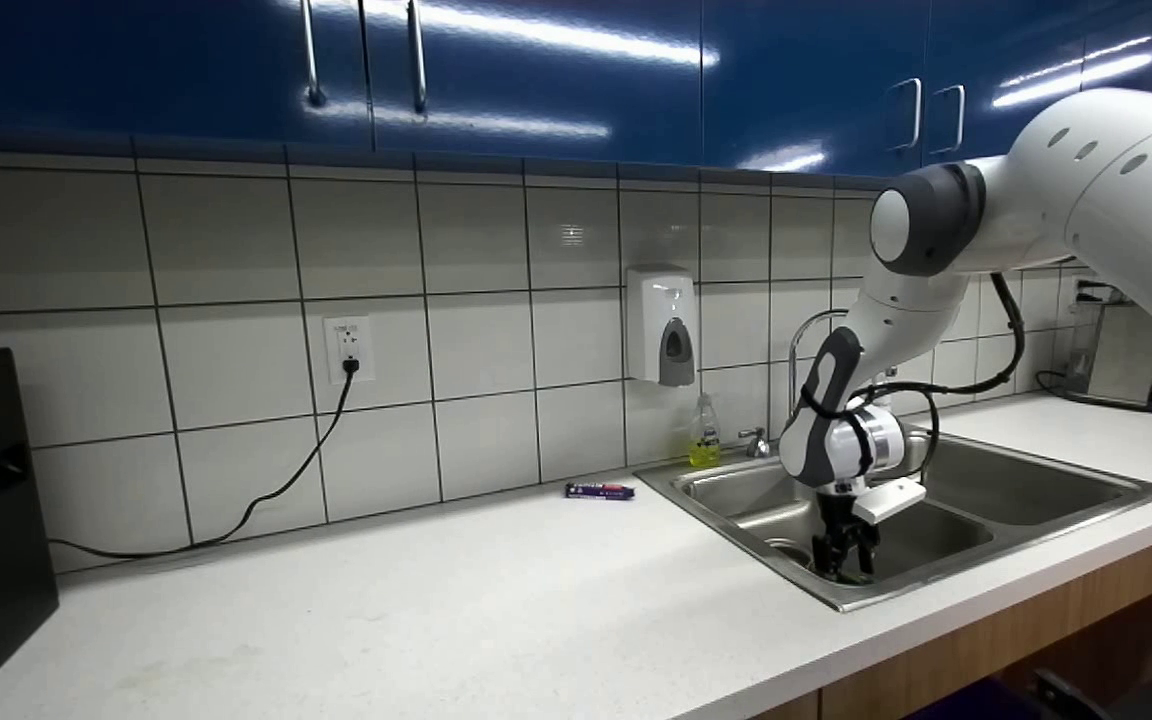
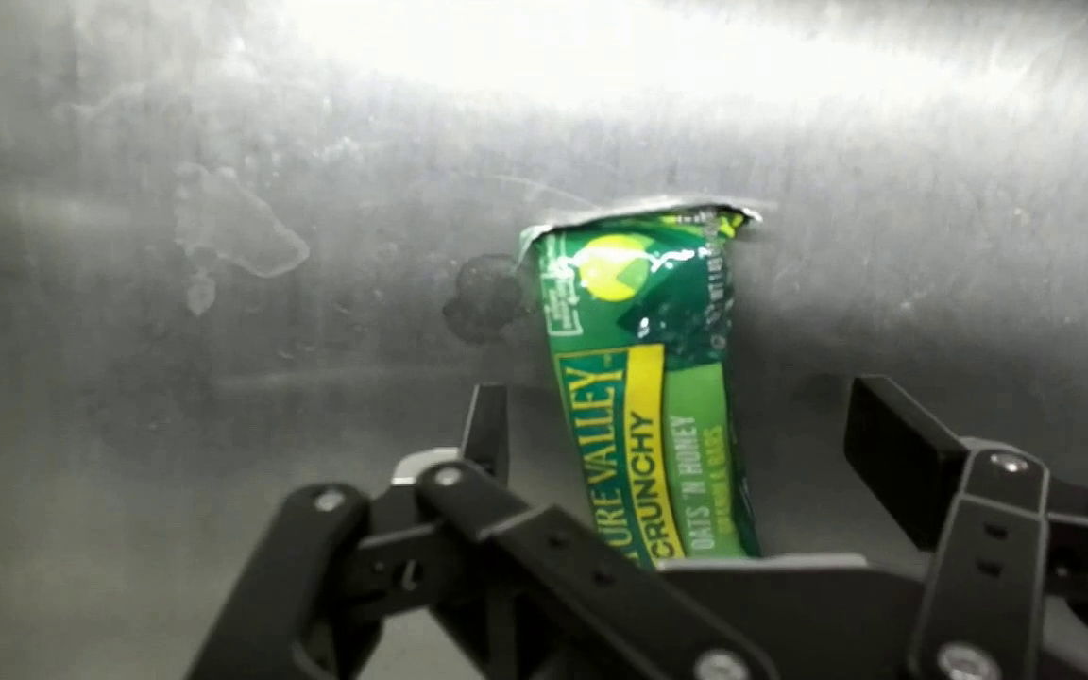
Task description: Remove the chocolate bar from the sink
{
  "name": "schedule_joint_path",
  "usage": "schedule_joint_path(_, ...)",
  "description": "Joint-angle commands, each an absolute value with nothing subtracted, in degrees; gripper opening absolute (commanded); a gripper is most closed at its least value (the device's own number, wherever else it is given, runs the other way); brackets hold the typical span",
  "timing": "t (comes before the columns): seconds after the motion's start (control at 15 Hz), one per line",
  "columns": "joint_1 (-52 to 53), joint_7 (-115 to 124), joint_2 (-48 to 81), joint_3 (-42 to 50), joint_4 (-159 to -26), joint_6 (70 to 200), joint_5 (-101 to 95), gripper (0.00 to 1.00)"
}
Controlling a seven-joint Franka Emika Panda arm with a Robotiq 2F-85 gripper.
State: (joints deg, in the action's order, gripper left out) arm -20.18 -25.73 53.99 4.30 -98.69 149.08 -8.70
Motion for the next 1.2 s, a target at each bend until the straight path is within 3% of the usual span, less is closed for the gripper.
schedule_joint_path(0.0, -22.12, -27.67, 53.10, 2.53, -98.79, 149.02, -8.03, 0.60)
schedule_joint_path(0.4, -22.99, -28.05, 53.49, 1.60, -98.45, 148.49, -7.54, 0.14)
schedule_joint_path(1.13, -20.18, -23.79, 43.17, 3.80, -105.48, 148.50, -7.76, 0.14)
